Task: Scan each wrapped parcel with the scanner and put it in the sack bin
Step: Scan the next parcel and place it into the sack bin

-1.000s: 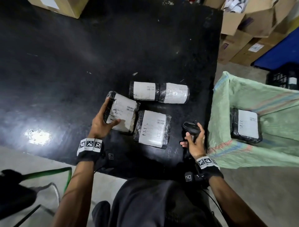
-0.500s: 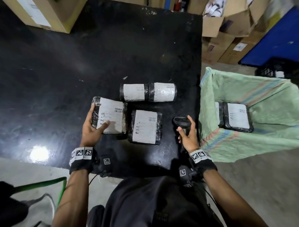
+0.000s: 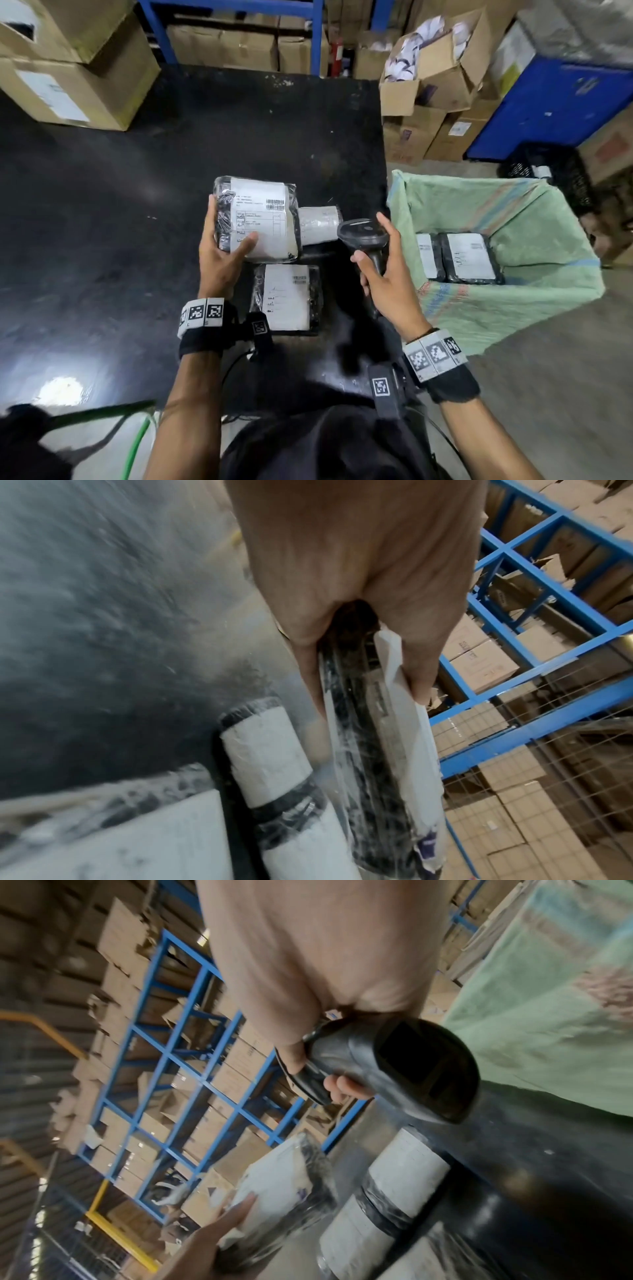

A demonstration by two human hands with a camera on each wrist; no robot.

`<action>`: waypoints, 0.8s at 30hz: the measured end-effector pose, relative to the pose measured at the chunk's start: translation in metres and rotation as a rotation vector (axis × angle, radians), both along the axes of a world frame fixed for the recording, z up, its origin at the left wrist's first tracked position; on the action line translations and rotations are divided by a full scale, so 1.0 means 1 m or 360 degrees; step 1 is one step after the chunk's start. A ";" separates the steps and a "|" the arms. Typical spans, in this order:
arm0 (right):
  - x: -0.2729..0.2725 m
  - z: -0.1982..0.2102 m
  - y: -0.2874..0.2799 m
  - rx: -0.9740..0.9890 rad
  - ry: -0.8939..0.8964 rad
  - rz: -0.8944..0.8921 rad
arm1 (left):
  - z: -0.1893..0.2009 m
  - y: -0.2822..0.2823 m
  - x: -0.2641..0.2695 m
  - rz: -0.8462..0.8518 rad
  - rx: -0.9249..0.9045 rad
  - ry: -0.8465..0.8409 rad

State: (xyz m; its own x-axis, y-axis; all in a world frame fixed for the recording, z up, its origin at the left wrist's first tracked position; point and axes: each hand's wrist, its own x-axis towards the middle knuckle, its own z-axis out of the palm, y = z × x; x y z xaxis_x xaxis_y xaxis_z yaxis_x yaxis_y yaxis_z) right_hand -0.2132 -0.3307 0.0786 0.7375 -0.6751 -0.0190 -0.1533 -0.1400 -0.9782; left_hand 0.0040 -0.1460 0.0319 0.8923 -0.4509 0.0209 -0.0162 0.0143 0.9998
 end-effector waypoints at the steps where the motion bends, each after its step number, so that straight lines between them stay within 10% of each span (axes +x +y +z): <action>1: 0.001 0.007 -0.001 -0.0015 -0.0022 0.0003 | 0.006 -0.011 0.000 -0.0013 -0.0033 0.0010; 24: 0.004 0.087 -0.011 0.0077 -0.0166 -0.0198 | 0.024 -0.125 -0.055 -0.0051 -0.0369 0.0287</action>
State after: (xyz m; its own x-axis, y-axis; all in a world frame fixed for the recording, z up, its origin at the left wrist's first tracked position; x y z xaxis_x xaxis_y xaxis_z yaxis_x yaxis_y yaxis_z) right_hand -0.2089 -0.3416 0.1660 0.6478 -0.7616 0.0189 -0.0636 -0.0788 -0.9949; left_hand -0.0509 -0.2709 0.0560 0.8764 -0.4805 -0.0309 0.1655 0.2404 0.9565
